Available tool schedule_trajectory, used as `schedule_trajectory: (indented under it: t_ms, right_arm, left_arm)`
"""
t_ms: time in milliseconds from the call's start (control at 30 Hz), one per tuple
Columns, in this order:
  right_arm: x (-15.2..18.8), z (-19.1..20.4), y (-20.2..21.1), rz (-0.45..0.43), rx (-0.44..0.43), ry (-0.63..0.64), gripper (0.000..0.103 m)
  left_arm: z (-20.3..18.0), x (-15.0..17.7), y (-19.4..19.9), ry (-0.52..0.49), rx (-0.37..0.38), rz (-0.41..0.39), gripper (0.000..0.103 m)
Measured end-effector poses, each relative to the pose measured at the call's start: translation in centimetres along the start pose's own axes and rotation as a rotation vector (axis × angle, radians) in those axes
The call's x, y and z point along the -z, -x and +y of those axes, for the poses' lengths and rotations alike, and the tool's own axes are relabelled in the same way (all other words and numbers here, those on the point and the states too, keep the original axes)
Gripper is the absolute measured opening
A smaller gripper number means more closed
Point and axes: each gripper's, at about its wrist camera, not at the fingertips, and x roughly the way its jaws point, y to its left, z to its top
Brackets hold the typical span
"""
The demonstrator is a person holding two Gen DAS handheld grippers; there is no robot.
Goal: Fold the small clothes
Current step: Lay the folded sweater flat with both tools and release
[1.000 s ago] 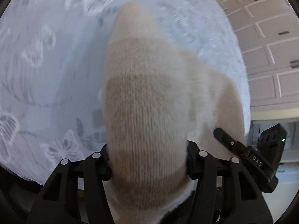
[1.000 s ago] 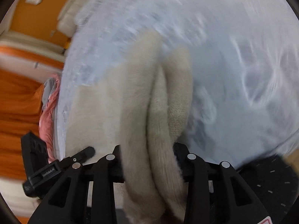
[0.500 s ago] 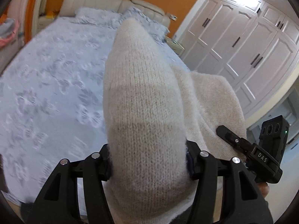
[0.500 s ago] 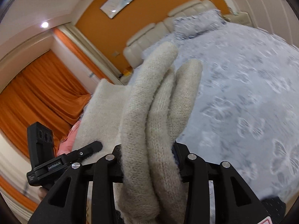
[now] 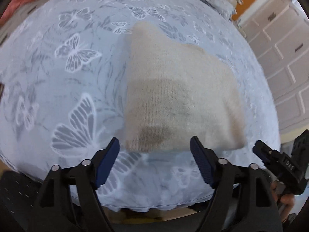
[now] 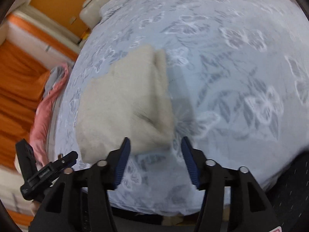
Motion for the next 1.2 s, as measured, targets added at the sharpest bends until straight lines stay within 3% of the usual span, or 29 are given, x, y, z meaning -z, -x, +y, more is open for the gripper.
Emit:
schedule_trajectory:
  t_ms: [100,167,200,233,267,333,433,500,567,733,800,867,967,1100,1200]
  right_arm:
    - [-2.2,0.5,-3.1,0.056,-0.037,-0.027,0.069]
    - [-2.2,1.1,-5.1,0.112,0.003,-0.017,0.068]
    - [-2.3,1.5,-6.1,0.139,0.046,0.015,0.045]
    - [-2.5,2.4,-6.6,0.146,0.103,0.101,0.029]
    - [-2.5,2.4,-6.6,0.146,0.103,0.101,0.019]
    - [-2.9,4.1,-4.6,0.074,0.106,0.184,0.014]
    - [-2.8,5.4,-0.7,-0.051,0.139,0.270,0.013]
    - [-2.7,4.0,-2.5,-0.003,0.176,0.248,0.014]
    - [-2.0,1.9,-6.3,0.114,0.224,0.217,0.019]
    - [-1.7,2.6,-2.4,-0.005,0.175,0.163,0.035]
    - [-0.6,3.2,0.0,-0.073,0.210,0.189,0.056]
    - [1.6,3.5,1.9,-0.138,0.248,0.202,0.065]
    - [3.9,3.4,2.0,-0.189,0.322,0.233,0.077]
    - [7.2,2.5,1.1,-0.183,0.395,0.277,0.078]
    - [9.6,1.7,0.0,-0.190,0.439,0.275,0.078]
  left_arm:
    - [0.5,-1.1,-1.2,0.048,0.012,-0.009,0.082]
    - [1.0,-1.4,-2.7,0.102,0.021,0.032,0.081]
    - [1.3,-1.4,-3.5,0.111,0.015,0.048,0.072]
    - [1.2,-1.4,-3.7,0.104,0.006,0.059,0.062]
    - [0.9,-1.6,-3.9,0.085,-0.011,0.067,0.060]
    - [-0.4,-1.6,-3.3,0.008,-0.049,0.049,0.052]
    - [-2.2,-1.3,-3.0,-0.094,-0.097,0.028,0.052]
    - [-2.9,-1.0,-4.1,-0.130,-0.128,0.046,0.052]
    - [-3.1,-0.7,-5.3,-0.140,-0.178,0.065,0.054]
    - [-4.6,0.2,-3.4,-0.178,-0.268,0.013,0.055]
    - [-4.9,1.4,-2.2,-0.186,-0.288,-0.024,0.056]
    - [-5.3,2.0,-1.7,-0.192,-0.305,-0.042,0.056]
    - [-5.9,4.4,-0.8,-0.182,-0.327,-0.101,0.067]
    - [-6.5,7.1,-1.3,-0.166,-0.360,-0.149,0.086]
    - [-6.2,9.5,-2.6,-0.174,-0.398,-0.158,0.087]
